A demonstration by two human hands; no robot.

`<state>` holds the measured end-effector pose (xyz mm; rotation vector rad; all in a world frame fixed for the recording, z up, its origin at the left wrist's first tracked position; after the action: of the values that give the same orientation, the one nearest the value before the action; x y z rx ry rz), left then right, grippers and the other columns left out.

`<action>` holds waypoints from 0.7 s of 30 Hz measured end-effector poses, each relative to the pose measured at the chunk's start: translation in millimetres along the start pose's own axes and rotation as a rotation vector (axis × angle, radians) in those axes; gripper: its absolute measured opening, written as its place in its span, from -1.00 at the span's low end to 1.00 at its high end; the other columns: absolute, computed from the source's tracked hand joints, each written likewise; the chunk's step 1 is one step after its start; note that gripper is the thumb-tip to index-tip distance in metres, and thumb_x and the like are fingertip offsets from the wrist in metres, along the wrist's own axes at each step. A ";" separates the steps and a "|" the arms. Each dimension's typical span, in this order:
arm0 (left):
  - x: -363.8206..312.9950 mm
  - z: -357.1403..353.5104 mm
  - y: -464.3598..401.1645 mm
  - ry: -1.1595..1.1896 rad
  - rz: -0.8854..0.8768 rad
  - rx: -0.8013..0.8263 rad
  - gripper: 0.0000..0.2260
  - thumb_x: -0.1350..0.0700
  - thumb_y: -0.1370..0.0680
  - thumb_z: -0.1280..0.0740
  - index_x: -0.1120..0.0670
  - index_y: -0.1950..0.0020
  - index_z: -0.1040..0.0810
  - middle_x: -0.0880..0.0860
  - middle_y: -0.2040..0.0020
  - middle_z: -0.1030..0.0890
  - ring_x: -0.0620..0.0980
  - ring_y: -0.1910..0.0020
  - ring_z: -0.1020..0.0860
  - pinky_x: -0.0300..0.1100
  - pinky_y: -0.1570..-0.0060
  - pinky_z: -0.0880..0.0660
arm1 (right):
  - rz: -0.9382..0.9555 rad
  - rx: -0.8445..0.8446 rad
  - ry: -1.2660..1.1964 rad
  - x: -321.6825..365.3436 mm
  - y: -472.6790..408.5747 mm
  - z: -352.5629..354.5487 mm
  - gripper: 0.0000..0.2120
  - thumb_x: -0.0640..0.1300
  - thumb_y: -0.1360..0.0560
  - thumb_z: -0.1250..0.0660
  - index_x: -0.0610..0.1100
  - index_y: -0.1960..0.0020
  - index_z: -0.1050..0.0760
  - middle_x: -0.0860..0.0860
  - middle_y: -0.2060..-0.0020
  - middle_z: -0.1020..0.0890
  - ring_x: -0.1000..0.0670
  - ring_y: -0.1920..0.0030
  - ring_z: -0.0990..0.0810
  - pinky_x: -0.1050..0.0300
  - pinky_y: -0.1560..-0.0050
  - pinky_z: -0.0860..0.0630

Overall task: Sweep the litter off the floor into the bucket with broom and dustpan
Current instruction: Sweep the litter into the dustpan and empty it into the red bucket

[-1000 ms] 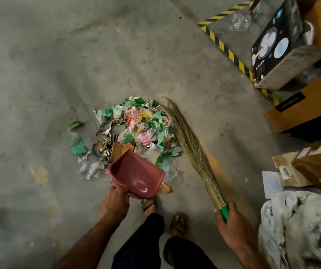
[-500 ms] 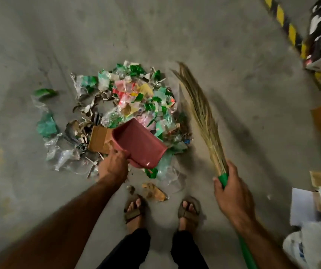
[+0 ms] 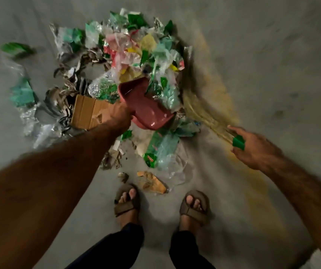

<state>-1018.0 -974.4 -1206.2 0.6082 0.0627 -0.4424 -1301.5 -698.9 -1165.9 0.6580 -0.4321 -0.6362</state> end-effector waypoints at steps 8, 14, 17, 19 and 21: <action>30.1 -12.2 59.6 0.060 -0.002 -0.023 -0.75 0.10 -0.57 -0.30 0.18 -0.20 -0.41 0.21 -0.07 -0.50 0.27 -0.04 -0.52 0.15 0.03 -0.47 | 0.185 -0.060 0.017 7.3 85.9 -18.3 -0.25 0.05 -0.51 -0.33 0.49 -0.46 0.05 0.09 -0.22 -0.54 -0.08 -0.19 -0.57 -0.02 -0.08 -0.58; 47.5 -13.5 97.0 0.206 0.058 0.009 -0.71 0.10 -0.54 -0.32 0.18 -0.16 -0.32 0.20 -0.07 -0.50 0.23 0.01 -0.53 0.04 0.15 -0.45 | 0.180 -0.057 0.062 5.2 153.8 -18.0 -0.18 -0.02 -0.47 -0.39 0.44 -0.50 0.02 0.13 -0.10 -0.55 -0.02 -0.02 -0.62 0.06 0.09 -0.61; 57.2 -10.8 110.1 0.245 0.100 0.026 -0.66 0.06 -0.54 -0.30 0.14 -0.23 -0.31 0.15 -0.10 -0.50 0.19 0.00 -0.54 0.07 0.10 -0.51 | 0.222 -0.050 0.040 8.6 182.2 -8.4 -0.13 -0.09 -0.39 -0.48 0.33 -0.52 -0.11 0.10 0.04 -0.52 -0.03 0.16 -0.61 0.10 0.27 -0.58; 56.6 -6.7 120.1 0.258 0.117 0.024 -0.68 0.08 -0.56 -0.30 0.16 -0.25 -0.33 0.12 -0.09 -0.46 0.14 -0.01 -0.52 0.02 0.08 -0.48 | 0.223 -0.007 0.084 8.0 199.1 -8.8 -0.10 -0.11 -0.35 -0.53 0.29 -0.53 -0.15 0.12 0.12 -0.50 0.00 0.30 -0.56 0.16 0.42 -0.51; 58.1 -8.3 130.1 0.258 0.146 0.036 -0.71 0.10 -0.58 -0.30 0.18 -0.23 -0.36 0.09 -0.04 -0.43 0.04 0.03 -0.46 -0.06 0.12 -0.39 | 0.209 0.031 0.108 1.6 212.7 -12.4 -0.03 -0.12 -0.33 -0.53 0.31 -0.54 -0.08 0.11 0.15 -0.50 -0.01 0.36 -0.53 0.17 0.50 -0.47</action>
<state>-910.3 -896.9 -1153.7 0.6976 0.2546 -0.2221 -1207.9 -563.8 -1030.3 0.6633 -0.4041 -0.3946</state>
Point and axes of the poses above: each hand's wrist, its own y-axis away from the middle knuckle, its own z-axis out of the back of the hand, x = y × z, the point moved 7 cm from there along -y, towards the middle knuckle
